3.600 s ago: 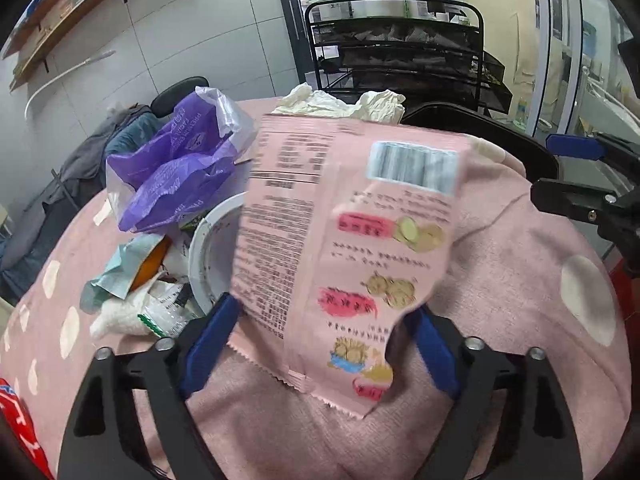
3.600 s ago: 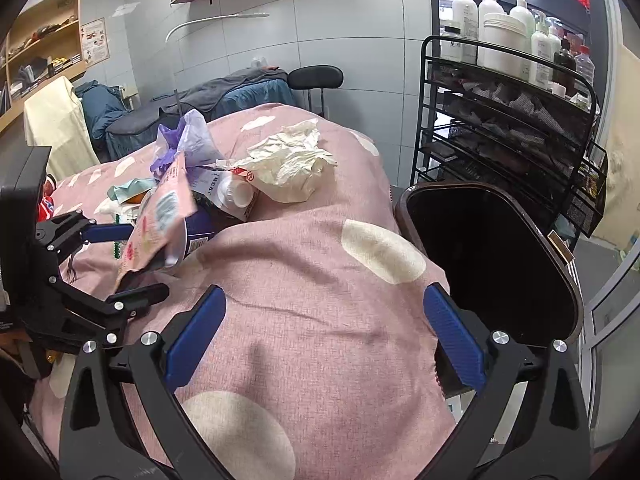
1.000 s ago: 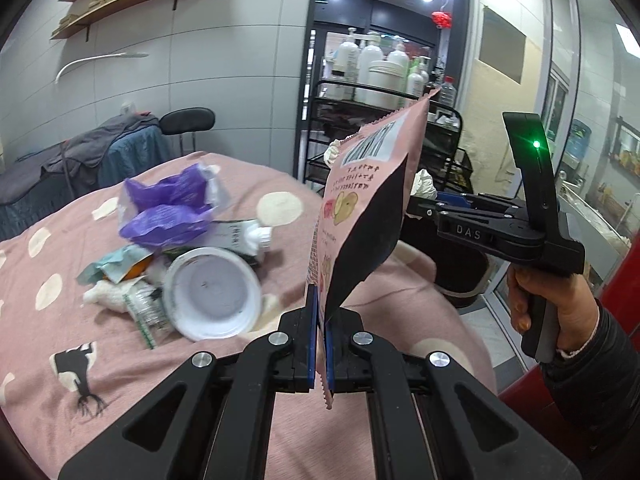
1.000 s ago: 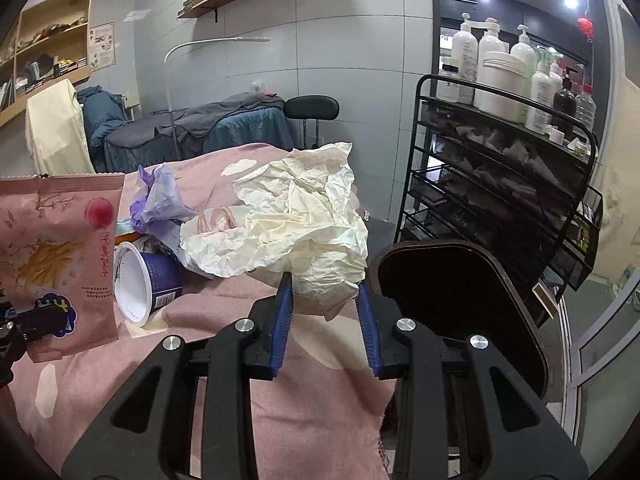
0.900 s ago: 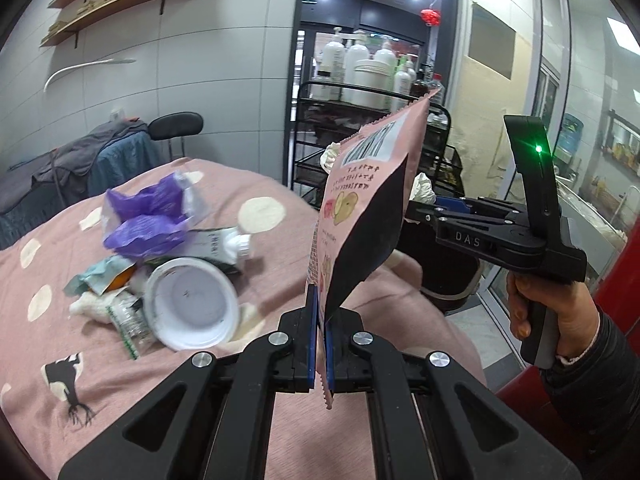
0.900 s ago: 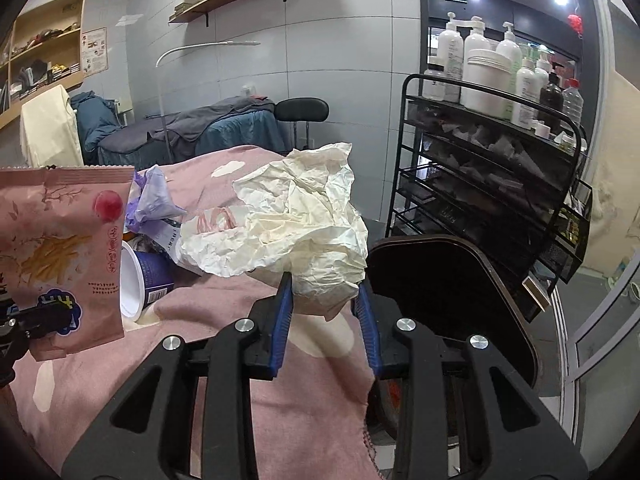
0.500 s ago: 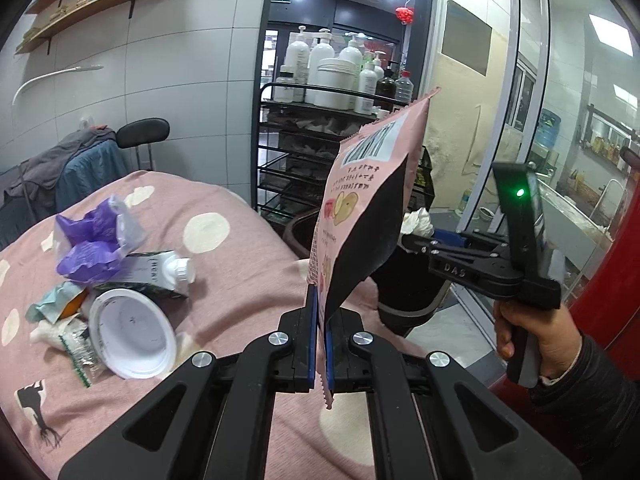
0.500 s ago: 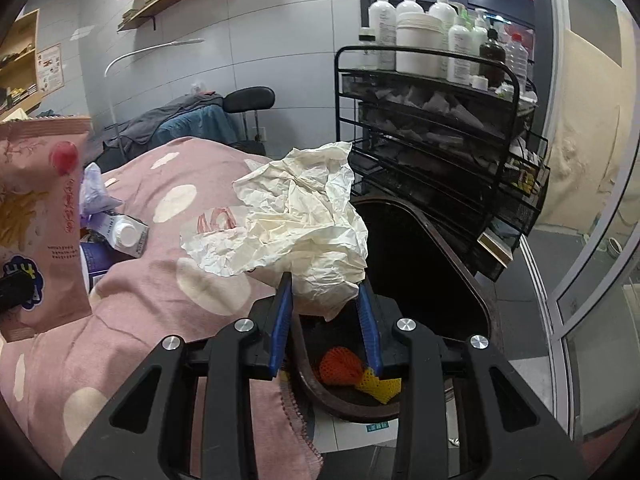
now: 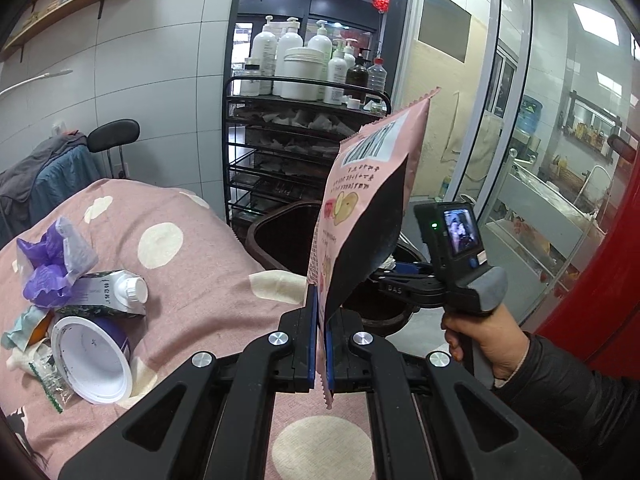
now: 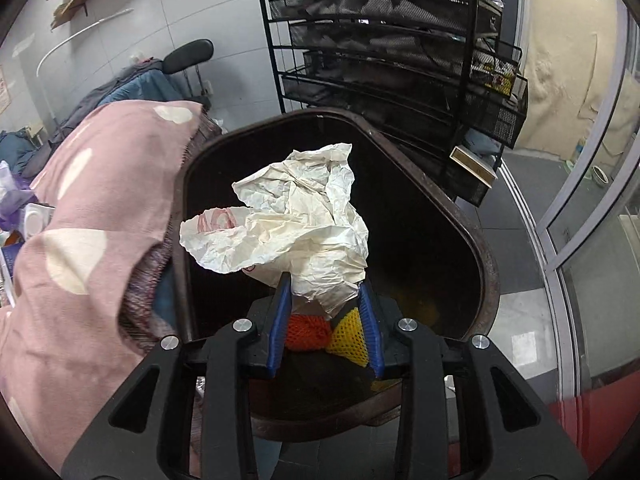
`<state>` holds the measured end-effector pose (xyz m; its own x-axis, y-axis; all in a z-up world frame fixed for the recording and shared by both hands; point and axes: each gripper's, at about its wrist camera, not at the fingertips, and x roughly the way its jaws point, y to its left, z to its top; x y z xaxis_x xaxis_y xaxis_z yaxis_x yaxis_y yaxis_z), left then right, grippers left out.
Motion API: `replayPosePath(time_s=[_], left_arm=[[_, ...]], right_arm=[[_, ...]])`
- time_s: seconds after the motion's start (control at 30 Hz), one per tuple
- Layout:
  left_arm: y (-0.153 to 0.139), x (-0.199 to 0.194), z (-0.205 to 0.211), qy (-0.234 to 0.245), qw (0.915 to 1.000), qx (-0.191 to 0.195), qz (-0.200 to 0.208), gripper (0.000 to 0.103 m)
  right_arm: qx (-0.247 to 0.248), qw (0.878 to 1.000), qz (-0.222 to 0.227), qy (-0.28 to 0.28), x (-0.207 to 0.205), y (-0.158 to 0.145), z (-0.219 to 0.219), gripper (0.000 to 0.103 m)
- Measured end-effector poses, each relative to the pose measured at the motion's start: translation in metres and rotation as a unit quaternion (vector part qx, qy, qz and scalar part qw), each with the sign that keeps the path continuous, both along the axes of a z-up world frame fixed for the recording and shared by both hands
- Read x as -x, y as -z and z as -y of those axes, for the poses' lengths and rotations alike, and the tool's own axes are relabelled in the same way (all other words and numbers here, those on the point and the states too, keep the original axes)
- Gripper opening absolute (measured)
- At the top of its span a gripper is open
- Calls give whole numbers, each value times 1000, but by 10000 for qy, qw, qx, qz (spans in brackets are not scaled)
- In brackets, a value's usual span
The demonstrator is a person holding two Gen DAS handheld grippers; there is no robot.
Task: Collect trash
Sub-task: 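Carry the tissue over the bin and open the right tool, then lower the pink wrapper into the bin and open the left tool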
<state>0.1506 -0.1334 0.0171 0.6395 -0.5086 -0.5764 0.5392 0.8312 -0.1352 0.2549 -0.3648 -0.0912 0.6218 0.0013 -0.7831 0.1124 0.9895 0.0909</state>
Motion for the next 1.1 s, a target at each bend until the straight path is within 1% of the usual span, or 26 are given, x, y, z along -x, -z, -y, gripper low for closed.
replayPosePath(time_s=[0.1, 0.13, 0.17, 0.2, 0.23, 0.27, 0.33, 0.43, 0.5, 0.6, 0.67, 0.87, 1.0, 1.1], left_arm=[[2, -2, 3, 48, 10000, 15, -76, 4], [2, -2, 5, 57, 10000, 5, -82, 4], [3, -3, 6, 69, 9999, -5, -94, 4], [3, -3, 7, 79, 9999, -6, -108, 4], [3, -4, 8, 89, 9999, 3, -127, 4], [4, -5, 8, 101, 9998, 13, -148, 4], [4, -7, 11, 130, 9997, 24, -185, 4], [5, -10, 15, 156, 9997, -14, -184, 4], [4, -14, 18, 190, 9996, -7, -199, 4], [4, -22, 23, 253, 9993, 37, -278, 4], [5, -27, 28, 299, 9990, 42, -319, 4], [2, -46, 47, 410, 9984, 57, -384, 4], [6, -63, 62, 458, 9975, 74, -533, 4], [12, -73, 73, 534, 9959, 68, -726, 4]], right_arm=[[-26, 10000, -70, 3, -3, 6, 0, 37], [-8, 10000, -70, 19, -2, 7, 0, 42], [4, 10000, -63, 33, -2, 7, -1, 50], [9, 10000, -38, 38, -2, 7, -1, 54], [17, 10000, -9, 45, -1, 7, -2, 65], [11, 10000, 36, 35, 1, 5, -3, 70], [-6, 9999, 132, -11, 7, 0, -6, 72], [2, 9995, 314, 38, 16, -7, -8, 82], [-24, 9990, 427, 95, 25, -12, -7, 84], [-99, 9983, 561, 149, 40, -19, -8, 89], [-122, 9978, 633, 125, 49, -24, -9, 90], [159, 9954, 935, 145, 73, -42, -15, 94], [98, 9952, 965, 149, 81, -45, -14, 94], [74, 9953, 960, 136, 86, -46, -16, 95]])
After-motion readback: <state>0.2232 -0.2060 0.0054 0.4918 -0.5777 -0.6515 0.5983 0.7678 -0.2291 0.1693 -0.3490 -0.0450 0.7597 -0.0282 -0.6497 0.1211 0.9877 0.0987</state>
